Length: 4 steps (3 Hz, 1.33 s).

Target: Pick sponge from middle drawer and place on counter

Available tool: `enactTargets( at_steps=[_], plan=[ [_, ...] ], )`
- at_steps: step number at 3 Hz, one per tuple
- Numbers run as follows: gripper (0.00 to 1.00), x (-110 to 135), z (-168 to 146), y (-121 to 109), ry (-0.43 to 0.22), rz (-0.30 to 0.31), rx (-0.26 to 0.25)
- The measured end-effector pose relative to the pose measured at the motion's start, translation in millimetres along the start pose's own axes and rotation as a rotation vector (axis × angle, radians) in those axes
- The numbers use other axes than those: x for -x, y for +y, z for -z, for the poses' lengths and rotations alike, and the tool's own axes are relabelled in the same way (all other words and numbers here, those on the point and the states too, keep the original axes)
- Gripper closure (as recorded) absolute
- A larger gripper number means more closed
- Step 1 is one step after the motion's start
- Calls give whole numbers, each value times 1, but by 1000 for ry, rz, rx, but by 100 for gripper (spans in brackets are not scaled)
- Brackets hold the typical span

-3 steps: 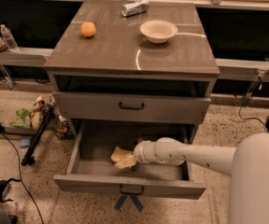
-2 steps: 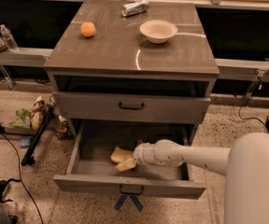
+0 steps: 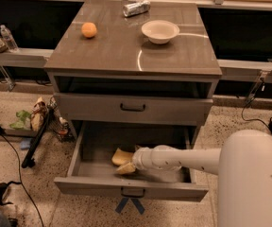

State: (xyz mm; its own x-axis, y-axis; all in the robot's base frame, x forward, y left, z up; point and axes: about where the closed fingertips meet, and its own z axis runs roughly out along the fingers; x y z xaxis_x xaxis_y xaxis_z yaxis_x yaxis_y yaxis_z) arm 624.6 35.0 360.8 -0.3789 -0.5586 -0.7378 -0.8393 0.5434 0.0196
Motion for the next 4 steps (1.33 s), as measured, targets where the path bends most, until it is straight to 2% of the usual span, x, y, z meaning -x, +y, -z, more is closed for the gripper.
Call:
enactTargets(
  at_steps=[2,3,4],
  plan=[
    [64,-2,-3,4,-9,25,6],
    [88,7,26,5,-26,-4,16],
    [100,21,88,2,-29,-40,18]
  ],
)
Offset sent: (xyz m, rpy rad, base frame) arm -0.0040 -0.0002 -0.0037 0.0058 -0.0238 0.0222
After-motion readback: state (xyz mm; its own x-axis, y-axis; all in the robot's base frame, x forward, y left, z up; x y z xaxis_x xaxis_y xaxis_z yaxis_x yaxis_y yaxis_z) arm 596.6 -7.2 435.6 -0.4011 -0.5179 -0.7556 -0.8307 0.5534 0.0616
